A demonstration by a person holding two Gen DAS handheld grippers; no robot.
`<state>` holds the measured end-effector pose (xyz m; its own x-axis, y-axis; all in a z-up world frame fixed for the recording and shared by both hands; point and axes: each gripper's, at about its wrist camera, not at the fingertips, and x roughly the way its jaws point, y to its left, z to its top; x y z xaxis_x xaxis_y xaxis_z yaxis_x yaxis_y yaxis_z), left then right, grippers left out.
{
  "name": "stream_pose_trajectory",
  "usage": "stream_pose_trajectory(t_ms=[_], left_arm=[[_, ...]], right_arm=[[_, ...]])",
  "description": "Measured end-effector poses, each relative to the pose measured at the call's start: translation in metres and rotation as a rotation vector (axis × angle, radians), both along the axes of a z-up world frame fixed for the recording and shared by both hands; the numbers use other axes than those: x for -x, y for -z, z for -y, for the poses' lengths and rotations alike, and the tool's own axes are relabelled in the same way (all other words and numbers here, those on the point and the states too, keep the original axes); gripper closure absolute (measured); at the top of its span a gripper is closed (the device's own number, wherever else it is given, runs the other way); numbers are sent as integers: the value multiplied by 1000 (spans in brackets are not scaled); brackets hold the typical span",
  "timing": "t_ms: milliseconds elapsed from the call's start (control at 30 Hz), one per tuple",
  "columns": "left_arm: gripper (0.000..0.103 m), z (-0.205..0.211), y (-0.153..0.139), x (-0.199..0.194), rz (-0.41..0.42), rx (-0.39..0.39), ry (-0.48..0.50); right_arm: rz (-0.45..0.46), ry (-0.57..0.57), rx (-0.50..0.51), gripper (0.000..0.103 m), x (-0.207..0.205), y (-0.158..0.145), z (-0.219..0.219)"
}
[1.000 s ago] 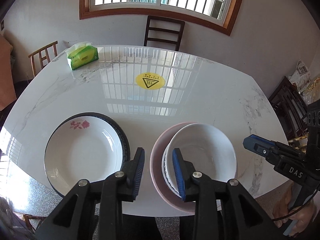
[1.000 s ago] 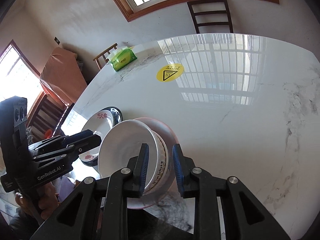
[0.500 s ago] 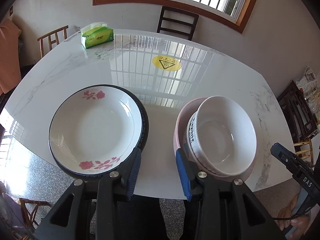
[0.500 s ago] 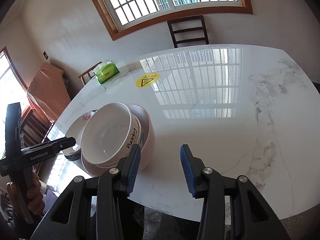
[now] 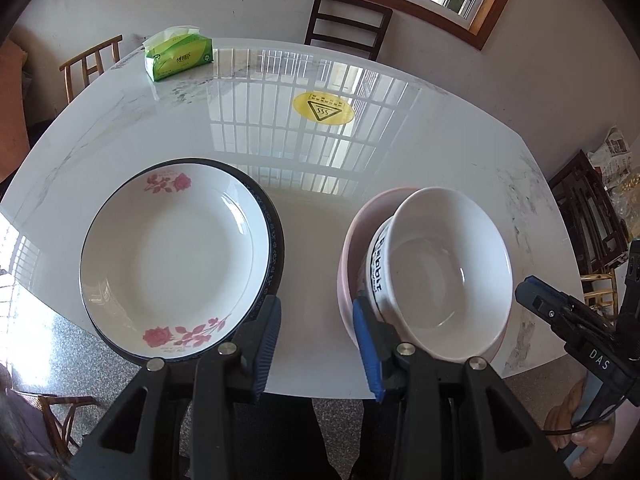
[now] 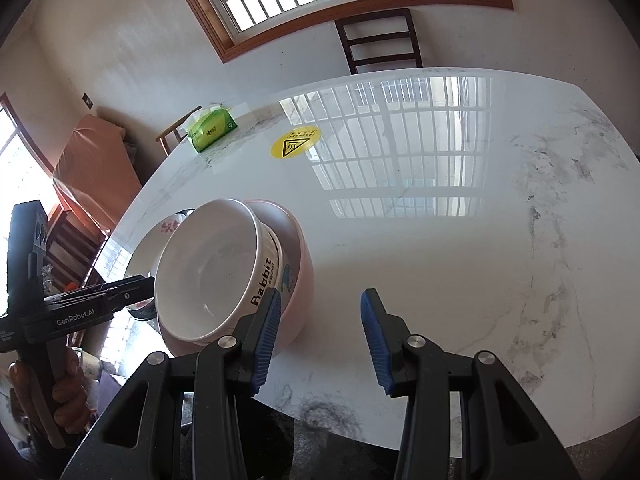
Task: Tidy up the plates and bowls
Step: 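Open both tools and pull back from the bowl stack, then grasp the pink bowl rim with both tools, holding the nested bowls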
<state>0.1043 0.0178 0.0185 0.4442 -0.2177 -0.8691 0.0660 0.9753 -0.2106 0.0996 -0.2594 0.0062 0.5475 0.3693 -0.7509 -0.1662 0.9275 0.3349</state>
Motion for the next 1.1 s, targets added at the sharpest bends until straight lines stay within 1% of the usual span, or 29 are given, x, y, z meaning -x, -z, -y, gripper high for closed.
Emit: stream_pose_trajectory(t_ms=[33,100,133,233,267,333,433,500,567,633,700,733,867,967,1100], left_arm=[[64,0,0,-1,-6,5,2],[60,0,2,-5,-31,7,3],[53,0,4,-7,-46,-2,5],[48,5,8,-11,-77,-36,14],[48,7,10,-11,-95,-36,27],[47,9,10,-11,-95,-50,27],[48,7,13,-15,-107,-35,12],[48,4,16,-16,-111,-11,1],[48,-2,20,-17,-130,29,-22],[48,-3,22,-19,-143,44,-26],[48,-2,23,-21,-145,35,-27],[48,-1,23,-21,-148,31,-35],[48,0,28,-21,-165,42,-68],[48,-4,29,-20,-168,61,-93],[49,-3,28,-18,-157,41,-86]], right_arm=[[-7,-6,-1,63,-2,1,-2],[-19,-14,5,63,-6,3,-5],[-25,-18,5,63,-7,4,-6],[-51,-22,27,63,-15,6,-10],[-62,-29,37,63,-17,7,-11],[-80,-33,40,63,-21,7,-15],[-111,-35,55,63,-28,10,-17],[-127,-36,55,63,-31,12,-18],[-140,-41,66,63,-33,14,-19],[-172,-47,64,63,-37,20,-19],[-179,-45,75,54,-39,22,-18],[-182,-48,83,54,-41,23,-18],[-202,-65,123,45,-46,25,-19],[-206,-84,155,43,-49,25,-20],[-211,-96,151,41,-52,26,-19]])
